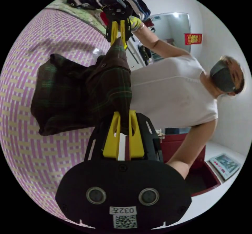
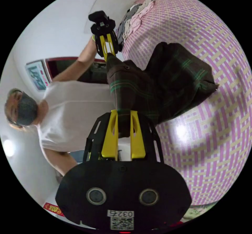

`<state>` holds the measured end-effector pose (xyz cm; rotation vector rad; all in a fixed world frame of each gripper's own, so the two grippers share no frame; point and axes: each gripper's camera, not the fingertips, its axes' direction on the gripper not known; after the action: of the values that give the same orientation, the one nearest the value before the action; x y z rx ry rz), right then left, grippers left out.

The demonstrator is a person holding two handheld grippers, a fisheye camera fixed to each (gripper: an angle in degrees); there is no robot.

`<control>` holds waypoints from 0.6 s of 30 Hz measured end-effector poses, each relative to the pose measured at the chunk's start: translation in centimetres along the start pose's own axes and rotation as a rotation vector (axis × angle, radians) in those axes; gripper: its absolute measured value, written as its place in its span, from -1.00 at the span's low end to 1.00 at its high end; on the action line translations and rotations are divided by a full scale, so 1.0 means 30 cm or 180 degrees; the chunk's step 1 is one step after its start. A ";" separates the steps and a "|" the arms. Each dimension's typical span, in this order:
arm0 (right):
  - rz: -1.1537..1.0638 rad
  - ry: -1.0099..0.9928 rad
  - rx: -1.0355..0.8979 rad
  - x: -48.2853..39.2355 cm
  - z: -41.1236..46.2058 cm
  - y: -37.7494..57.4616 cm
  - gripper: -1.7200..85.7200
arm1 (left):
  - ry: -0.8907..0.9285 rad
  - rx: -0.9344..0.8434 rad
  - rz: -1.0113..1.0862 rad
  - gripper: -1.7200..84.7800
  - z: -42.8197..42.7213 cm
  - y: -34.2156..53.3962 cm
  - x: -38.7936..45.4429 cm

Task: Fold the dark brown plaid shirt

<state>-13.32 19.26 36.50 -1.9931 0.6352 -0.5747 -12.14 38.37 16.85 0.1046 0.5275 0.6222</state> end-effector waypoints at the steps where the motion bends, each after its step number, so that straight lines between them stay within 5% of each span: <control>1: 0.0059 -0.0252 0.0132 0.096 -0.085 -0.005 -0.81 | 0.0208 0.0101 -0.0126 -0.88 -0.065 0.034 -0.130; 8: 0.0586 -0.1114 0.0682 0.687 -0.371 -0.042 -0.79 | 0.0582 0.0857 -0.0787 -0.94 -0.283 0.317 -0.802; 18: 0.0463 -0.2198 0.1533 1.164 -0.501 0.071 -0.60 | 0.1232 0.1573 -0.0772 -0.84 -0.302 0.652 -1.240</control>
<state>3.30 -13.57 46.29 -1.5273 0.1808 0.0694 -52.52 32.10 30.23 0.3854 1.0472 0.2617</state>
